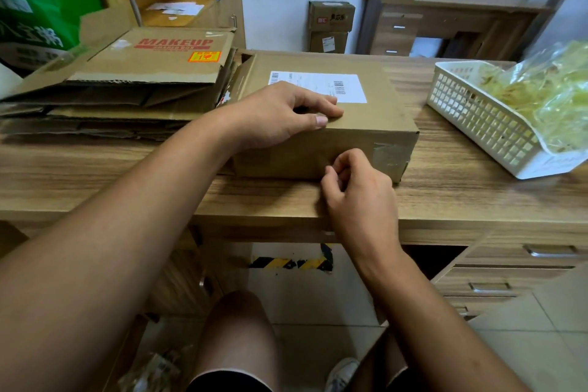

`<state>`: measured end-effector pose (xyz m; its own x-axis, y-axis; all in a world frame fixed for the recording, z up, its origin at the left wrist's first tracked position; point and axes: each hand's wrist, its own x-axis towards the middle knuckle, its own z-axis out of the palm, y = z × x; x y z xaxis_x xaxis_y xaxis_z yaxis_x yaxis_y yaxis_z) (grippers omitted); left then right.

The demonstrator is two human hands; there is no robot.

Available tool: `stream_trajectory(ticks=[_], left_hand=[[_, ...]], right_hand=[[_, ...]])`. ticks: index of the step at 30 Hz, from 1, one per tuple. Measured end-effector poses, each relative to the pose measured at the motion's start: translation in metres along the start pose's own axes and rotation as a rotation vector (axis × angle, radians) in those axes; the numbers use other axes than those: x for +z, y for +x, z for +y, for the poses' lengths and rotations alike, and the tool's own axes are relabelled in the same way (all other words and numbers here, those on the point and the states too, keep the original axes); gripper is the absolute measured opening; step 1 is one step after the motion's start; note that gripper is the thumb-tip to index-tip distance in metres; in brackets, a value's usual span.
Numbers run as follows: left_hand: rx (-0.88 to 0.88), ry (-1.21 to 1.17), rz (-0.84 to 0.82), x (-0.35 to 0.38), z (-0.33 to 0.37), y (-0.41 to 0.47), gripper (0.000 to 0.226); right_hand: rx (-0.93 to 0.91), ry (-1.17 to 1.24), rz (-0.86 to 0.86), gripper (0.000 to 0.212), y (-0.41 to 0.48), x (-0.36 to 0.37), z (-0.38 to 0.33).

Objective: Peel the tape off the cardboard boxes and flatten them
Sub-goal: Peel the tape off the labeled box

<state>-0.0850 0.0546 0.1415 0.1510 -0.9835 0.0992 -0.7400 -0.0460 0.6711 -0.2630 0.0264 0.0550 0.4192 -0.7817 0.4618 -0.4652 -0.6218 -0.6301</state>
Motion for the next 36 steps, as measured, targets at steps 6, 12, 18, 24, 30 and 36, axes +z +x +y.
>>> stream_trajectory(ticks=[6,12,18,24,30,36], left_hand=[[-0.008,0.005,-0.022,0.000,-0.002,0.001,0.027],[-0.011,-0.020,-0.025,0.001,-0.003,0.002,0.027],[-0.018,-0.009,-0.012,0.001,-0.004,0.002,0.027],[-0.033,-0.015,-0.016,0.000,-0.005,0.002,0.027],[-0.039,-0.029,-0.014,0.001,-0.006,0.004,0.027],[-0.016,-0.053,-0.016,0.002,-0.004,0.002,0.022]], right_hand=[[-0.011,-0.009,0.007,0.011,0.001,-0.025,0.023],[-0.012,-0.015,-0.005,0.011,0.004,-0.037,0.036],[0.016,-0.004,0.046,0.010,0.006,-0.056,0.059],[0.047,0.002,0.110,0.014,0.011,-0.076,0.083],[0.134,0.014,0.114,0.017,0.021,-0.089,0.101],[0.315,0.376,-0.025,0.016,0.030,-0.094,0.103]])
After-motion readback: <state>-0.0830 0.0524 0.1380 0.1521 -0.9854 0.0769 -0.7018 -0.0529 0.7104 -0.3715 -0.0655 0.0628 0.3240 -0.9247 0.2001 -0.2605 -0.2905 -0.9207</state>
